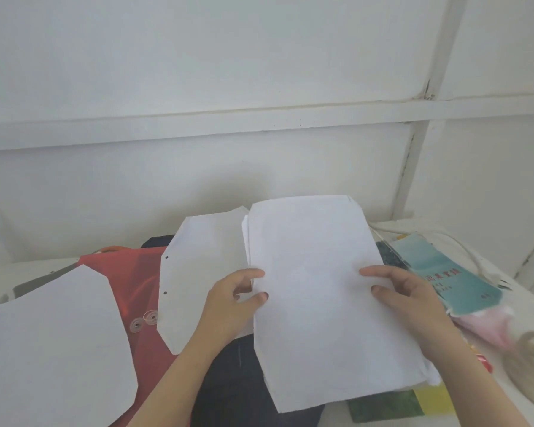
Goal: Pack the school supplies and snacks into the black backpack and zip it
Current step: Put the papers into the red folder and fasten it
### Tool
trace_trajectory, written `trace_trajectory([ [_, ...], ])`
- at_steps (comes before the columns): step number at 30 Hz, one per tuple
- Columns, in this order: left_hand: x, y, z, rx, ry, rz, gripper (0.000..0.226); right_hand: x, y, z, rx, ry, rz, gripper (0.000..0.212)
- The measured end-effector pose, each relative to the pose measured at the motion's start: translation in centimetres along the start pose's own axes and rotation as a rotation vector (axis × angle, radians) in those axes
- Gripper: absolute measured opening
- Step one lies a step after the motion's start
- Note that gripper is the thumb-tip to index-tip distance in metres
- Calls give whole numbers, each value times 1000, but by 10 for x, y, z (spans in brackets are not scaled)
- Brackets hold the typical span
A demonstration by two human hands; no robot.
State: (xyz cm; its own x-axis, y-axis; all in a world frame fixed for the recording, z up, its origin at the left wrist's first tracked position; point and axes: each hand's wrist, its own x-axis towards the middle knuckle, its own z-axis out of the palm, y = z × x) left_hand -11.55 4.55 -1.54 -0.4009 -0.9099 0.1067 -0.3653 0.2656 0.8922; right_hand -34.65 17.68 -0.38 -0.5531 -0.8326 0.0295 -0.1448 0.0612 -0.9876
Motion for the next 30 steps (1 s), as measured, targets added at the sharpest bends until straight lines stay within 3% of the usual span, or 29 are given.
trace_trajectory([
  [3,5,9,16,-36,-35,-2,24,0,2,-15,-72,36,12,40],
  [8,6,13,45,102,-98,32,29,2,13,-26,-695,87,-53,31],
  [11,6,10,58,226,-107,39,35,-2,16,-24,-872,96,-8,25],
  [15,2,7,63,338,-55,93,39,-8,18,-18,-1021,56,89,33],
  [20,2,7,63,277,-72,48,40,-12,16,-14,-844,25,213,30],
  [27,5,11,59,35,-50,-26,35,-8,16,-22,-576,55,175,30],
  [30,6,11,58,-46,-51,-66,32,-5,12,-27,-351,76,229,30],
])
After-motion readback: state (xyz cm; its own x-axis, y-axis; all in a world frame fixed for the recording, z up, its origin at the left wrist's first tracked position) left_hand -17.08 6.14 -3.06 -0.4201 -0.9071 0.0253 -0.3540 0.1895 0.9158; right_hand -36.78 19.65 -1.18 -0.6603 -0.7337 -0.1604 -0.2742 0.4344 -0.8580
